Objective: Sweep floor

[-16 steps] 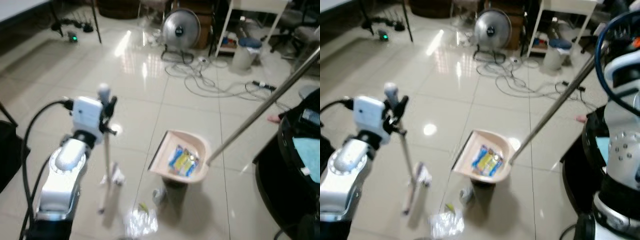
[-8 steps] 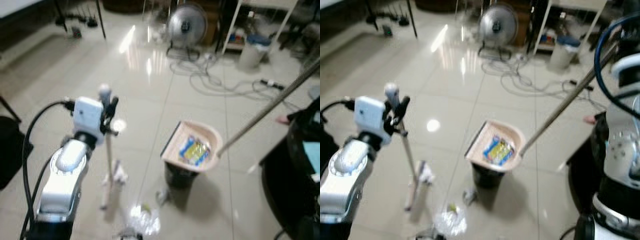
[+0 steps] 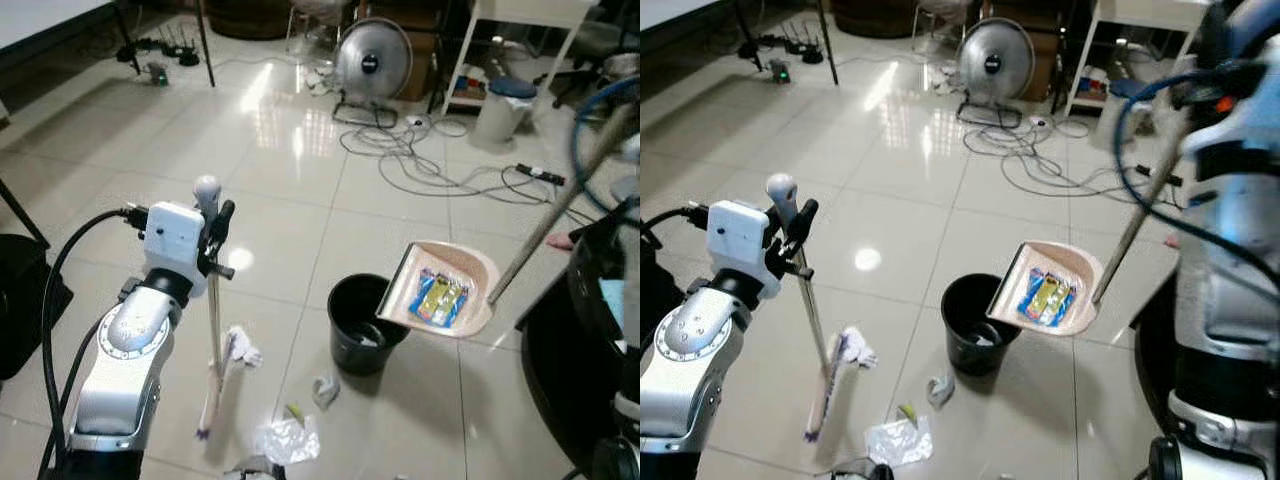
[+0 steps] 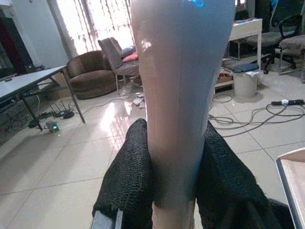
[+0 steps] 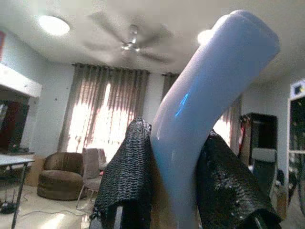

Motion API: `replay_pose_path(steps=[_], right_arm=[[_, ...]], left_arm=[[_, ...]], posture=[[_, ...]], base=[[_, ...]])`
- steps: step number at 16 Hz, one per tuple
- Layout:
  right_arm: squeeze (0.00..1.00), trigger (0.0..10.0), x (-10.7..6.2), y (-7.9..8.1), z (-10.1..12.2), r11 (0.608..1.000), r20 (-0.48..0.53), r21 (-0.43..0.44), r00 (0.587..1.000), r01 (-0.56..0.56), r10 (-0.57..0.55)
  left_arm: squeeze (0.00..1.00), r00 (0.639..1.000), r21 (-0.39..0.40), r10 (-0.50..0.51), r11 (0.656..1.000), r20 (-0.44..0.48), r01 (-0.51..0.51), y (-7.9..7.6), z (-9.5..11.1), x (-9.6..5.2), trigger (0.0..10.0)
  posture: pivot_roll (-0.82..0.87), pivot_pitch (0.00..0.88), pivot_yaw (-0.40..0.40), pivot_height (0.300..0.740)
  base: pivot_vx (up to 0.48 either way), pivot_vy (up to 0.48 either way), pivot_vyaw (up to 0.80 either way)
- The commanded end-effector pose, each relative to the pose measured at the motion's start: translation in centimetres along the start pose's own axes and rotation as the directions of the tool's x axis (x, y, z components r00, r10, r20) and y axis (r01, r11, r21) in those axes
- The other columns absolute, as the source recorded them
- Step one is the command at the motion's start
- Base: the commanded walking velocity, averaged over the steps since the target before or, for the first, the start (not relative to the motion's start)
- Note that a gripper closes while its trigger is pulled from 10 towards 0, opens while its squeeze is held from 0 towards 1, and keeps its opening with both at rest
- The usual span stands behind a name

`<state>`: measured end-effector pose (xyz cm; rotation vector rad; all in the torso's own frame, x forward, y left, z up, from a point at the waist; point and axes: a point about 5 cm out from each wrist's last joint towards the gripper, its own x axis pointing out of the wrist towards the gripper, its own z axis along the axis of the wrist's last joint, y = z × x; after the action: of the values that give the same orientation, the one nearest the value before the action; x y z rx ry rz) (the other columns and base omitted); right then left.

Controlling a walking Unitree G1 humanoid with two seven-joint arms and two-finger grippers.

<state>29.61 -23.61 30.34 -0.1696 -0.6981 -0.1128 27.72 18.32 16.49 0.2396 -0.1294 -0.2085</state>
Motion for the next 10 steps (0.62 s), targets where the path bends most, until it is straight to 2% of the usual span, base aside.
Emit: replay_pose_path(steps=[1,6,7,10], right_arm=[[0.00,10.0,0.5,0.7,0.7,0.999,0.069,-0.015,0.997,-0.035,0.036],[0.00,10.0,0.4,3.9,-0.9,0.989,0.103,-0.031,0.984,-0.146,0.149],[0.00,10.0,0.3,5.4,-1.3,0.980,0.122,-0.038,0.973,-0.193,0.196],[0.00,10.0,0.1,8.0,-1.7,0.954,0.156,-0.065,0.942,-0.291,0.298]], left_arm=[[0.00,0.999,0.030,0.004,1.000,0.045,-0.005,0.3,1.2,0.1,10.0],[0.00,0.999,0.038,0.002,0.999,0.044,-0.003,0.5,1.4,0.1,10.0],[0.00,0.999,0.041,0.001,0.999,0.044,-0.003,0.6,1.5,0.0,10.0],[0.00,0.999,0.048,0.001,0.999,0.042,-0.003,0.8,1.5,0.0,10.0]], posture=[[0.06,0.088,-0.015,0.740],[0.07,0.095,-0.010,0.740],[0.08,0.098,-0.006,0.740],[0.09,0.101,-0.005,0.740]], base=[[0.000,0.000,0.00],[0.000,0.000,0.00],[0.000,0.000,0.00],[0.000,0.000,0.00]])
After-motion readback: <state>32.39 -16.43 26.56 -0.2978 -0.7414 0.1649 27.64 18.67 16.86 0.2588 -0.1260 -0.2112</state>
